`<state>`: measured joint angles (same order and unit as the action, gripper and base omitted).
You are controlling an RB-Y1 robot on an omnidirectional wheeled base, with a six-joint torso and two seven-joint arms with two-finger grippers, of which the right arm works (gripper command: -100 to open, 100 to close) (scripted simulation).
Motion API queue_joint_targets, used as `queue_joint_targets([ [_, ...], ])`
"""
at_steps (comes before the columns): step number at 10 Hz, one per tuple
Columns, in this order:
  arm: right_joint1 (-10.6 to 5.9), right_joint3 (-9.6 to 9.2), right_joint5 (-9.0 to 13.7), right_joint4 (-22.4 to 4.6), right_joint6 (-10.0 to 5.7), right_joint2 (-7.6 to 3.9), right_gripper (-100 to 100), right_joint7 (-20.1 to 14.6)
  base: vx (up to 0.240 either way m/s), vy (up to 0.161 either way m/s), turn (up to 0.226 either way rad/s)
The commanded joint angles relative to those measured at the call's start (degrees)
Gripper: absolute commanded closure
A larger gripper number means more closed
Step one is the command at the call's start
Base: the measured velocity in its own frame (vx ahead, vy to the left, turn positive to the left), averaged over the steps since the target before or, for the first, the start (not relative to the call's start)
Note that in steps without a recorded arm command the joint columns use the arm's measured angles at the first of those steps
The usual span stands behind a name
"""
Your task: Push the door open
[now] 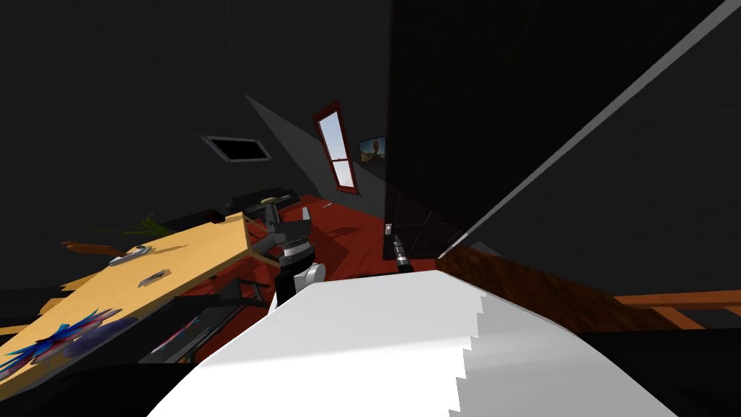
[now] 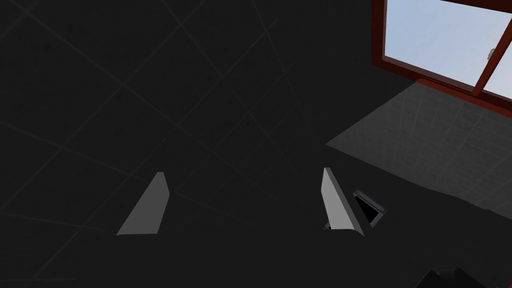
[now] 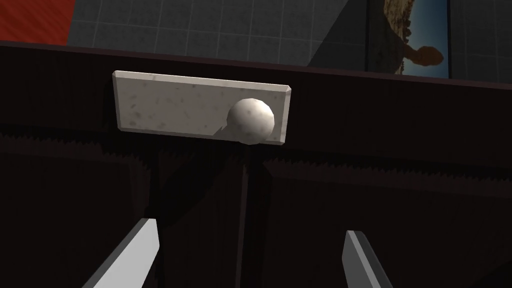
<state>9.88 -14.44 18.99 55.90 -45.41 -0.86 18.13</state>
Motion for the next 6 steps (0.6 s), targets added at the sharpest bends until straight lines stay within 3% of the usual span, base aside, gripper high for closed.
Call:
queue_joint_targets([
  [1,-0.59,0.25,0.1,-0.9,-0.52,-0.65,-100,-0.3,0.219,-0.012,0.015],
  [3,-1.03,0.65,0.1,-1.4,-0.98,-0.2,-100,-0.5,0.265,0.01,0.034],
  [5,-1.37,0.96,0.2,-1.8,-1.34,1.85,-100,-0.7,0.247,-0.018,0.023],
  [6,-1.18,0.84,0.2,-1.7,-1.27,1.18,-100,-0.6,0.09,0.003,-0.011],
])
